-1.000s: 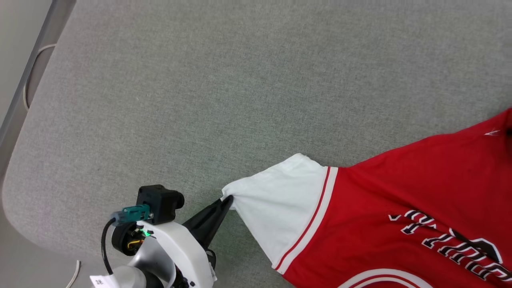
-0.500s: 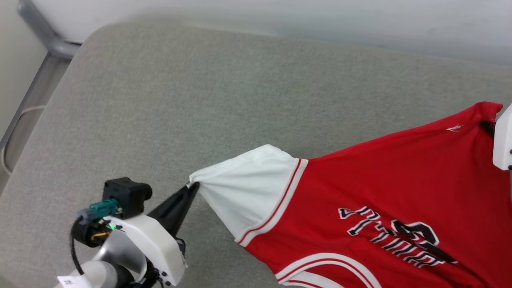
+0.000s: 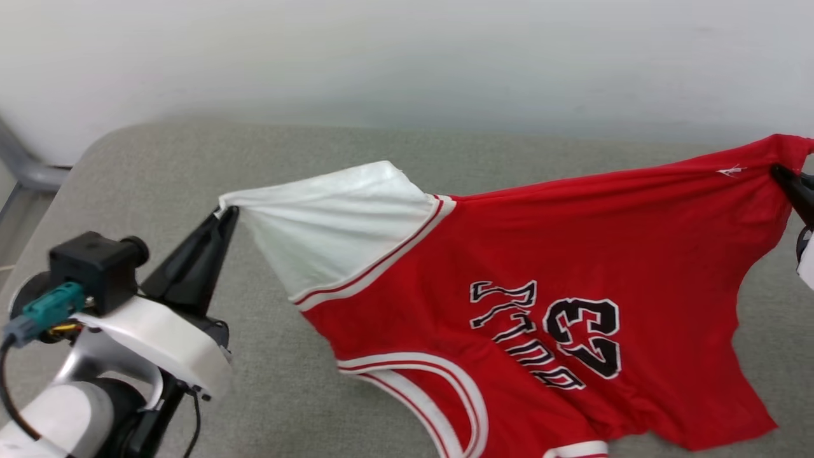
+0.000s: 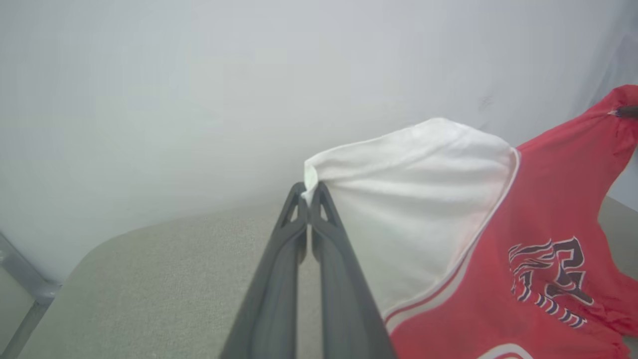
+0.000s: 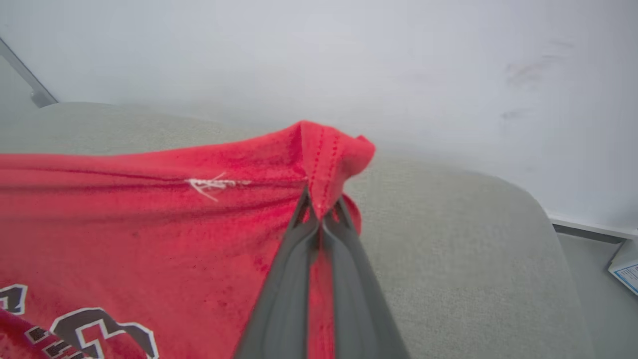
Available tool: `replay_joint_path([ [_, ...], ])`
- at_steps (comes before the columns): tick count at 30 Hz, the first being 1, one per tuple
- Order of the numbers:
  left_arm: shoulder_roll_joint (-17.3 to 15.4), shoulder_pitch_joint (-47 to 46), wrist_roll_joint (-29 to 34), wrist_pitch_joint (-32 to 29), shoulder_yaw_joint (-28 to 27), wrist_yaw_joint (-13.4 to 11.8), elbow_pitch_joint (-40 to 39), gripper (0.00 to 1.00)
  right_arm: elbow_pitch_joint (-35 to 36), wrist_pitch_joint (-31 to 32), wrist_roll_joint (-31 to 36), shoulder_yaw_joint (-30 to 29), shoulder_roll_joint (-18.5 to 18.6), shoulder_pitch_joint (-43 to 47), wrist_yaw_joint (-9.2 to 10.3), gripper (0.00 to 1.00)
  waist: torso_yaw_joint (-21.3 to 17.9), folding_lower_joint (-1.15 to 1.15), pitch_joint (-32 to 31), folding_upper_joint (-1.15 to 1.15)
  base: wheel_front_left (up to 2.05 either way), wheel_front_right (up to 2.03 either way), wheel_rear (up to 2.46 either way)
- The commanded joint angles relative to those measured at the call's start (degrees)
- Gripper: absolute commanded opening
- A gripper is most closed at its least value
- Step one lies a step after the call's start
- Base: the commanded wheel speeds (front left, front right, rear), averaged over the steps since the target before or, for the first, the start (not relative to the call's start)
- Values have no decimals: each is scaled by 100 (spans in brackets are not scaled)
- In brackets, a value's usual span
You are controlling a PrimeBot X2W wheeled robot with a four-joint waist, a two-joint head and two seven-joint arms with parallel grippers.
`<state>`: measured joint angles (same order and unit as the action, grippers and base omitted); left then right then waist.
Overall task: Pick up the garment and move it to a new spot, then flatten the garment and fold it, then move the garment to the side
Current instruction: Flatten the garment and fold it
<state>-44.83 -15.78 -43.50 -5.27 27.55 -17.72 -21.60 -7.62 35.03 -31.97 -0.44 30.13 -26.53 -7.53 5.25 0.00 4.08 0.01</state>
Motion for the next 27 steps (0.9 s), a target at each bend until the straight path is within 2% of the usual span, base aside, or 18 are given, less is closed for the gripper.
replay_joint_path([
  [1, -84, -80, 46, 94, -135, -56, -111, 0, 267, -147, -66, -50, -25, 205, 9, 0, -222, 0, -203, -1, 0, 0, 0],
  [11, -394, -403, 168, 449, -782, -185, -620, 0, 1413, -527, -31, -533, -177, 563, 9, 0, -571, 0, -369, -1, 0, 0, 0],
  [18, -632, -969, 236, 550, -1231, -111, -815, 0, 1941, -576, 72, -964, -340, 436, 9, 0, -698, 0, -327, -1, 0, 0, 0],
  [27, -904, -1875, 217, 296, -1475, 102, -622, 0, 2110, -599, 153, -1210, -358, -151, 10, 0, -742, 0, 22, -1, 0, 0, 0],
])
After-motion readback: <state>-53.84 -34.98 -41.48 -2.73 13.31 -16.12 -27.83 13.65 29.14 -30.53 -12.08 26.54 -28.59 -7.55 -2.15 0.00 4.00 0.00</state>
